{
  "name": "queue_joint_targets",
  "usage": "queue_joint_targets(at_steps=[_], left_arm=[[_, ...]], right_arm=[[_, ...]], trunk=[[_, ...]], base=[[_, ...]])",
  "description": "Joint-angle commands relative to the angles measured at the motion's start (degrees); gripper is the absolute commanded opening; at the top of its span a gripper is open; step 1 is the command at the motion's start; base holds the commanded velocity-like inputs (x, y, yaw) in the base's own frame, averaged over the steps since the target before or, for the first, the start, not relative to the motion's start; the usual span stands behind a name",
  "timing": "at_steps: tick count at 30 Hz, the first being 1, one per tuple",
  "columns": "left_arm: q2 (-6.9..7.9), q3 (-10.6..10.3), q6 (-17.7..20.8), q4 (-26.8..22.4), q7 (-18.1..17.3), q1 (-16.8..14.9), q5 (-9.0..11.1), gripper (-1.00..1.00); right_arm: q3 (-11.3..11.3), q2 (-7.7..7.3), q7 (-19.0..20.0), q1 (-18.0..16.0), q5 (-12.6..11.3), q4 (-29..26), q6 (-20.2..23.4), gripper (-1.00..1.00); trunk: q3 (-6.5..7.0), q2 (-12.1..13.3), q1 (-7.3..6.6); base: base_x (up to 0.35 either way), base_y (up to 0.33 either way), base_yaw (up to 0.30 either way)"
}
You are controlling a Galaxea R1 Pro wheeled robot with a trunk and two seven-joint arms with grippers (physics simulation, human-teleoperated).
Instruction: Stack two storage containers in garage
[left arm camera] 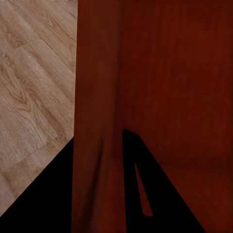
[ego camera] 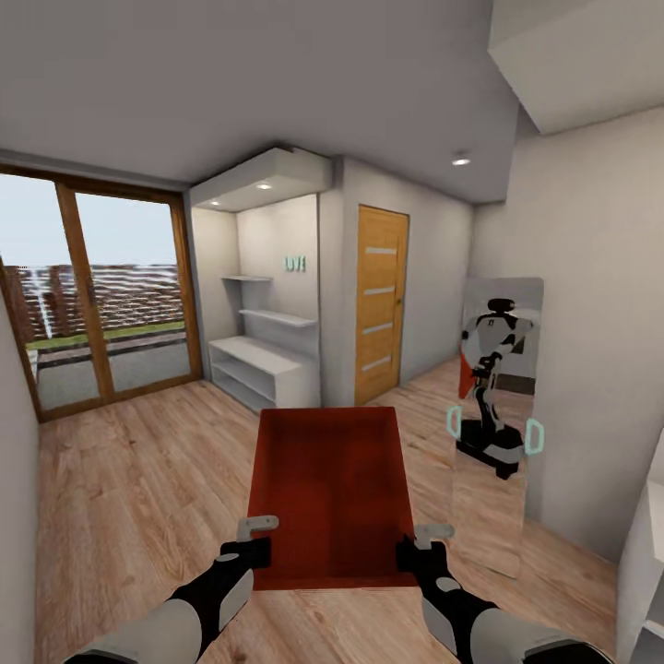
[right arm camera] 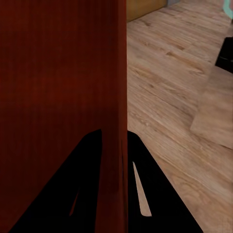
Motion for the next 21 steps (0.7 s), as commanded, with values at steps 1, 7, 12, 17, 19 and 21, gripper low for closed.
queue_joint_targets(at_steps=[1, 7, 12, 17, 19, 21], left_arm=[[3.09, 3.03, -1.57, -2.13, 0.74, -0.05, -0.69, -1.0], [3.09, 3.04, -1.57, -2.13, 0.74, -0.05, -0.69, -1.0], [3.09, 3.04, -1.57, -2.13, 0.74, -0.05, -0.69, -1.0], [3.09, 3.03, -1.57, -2.13, 0.74, -0.05, -0.66, -1.0], [3.09, 3.03, -1.57, -2.13, 0.74, -0.05, -0.66, -1.0], [3.09, 3.03, -1.55, -2.13, 0.74, -0.05, -0.66, -1.0]], right_arm=[[-1.2, -0.01, -0.03, 0.02, -1.39, 0.33, -0.32, -1.0], [-1.2, -0.01, -0.03, 0.02, -1.39, 0.33, -0.32, -1.0], [-1.2, -0.01, -0.03, 0.02, -1.39, 0.33, -0.3, -1.0], [-1.2, -0.01, -0.03, 0.02, -1.39, 0.33, -0.25, -1.0], [-1.2, -0.01, -0.03, 0.02, -1.39, 0.33, -0.29, -1.0], [-1.2, -0.01, -0.03, 0.02, -1.39, 0.33, -0.31, -1.0]], trunk=[[-0.01, -0.01, 0.04], [-0.01, -0.01, 0.04], [-0.01, -0.01, 0.04], [-0.01, -0.01, 0.04], [-0.01, -0.01, 0.04], [-0.01, -0.01, 0.04]], base=[[0.322, 0.0, 0.001], [0.322, 0.0, 0.0], [0.322, 0.0, 0.0], [0.322, 0.0, 0.0], [0.322, 0.0, 0.0], [0.322, 0.0, 0.0]])
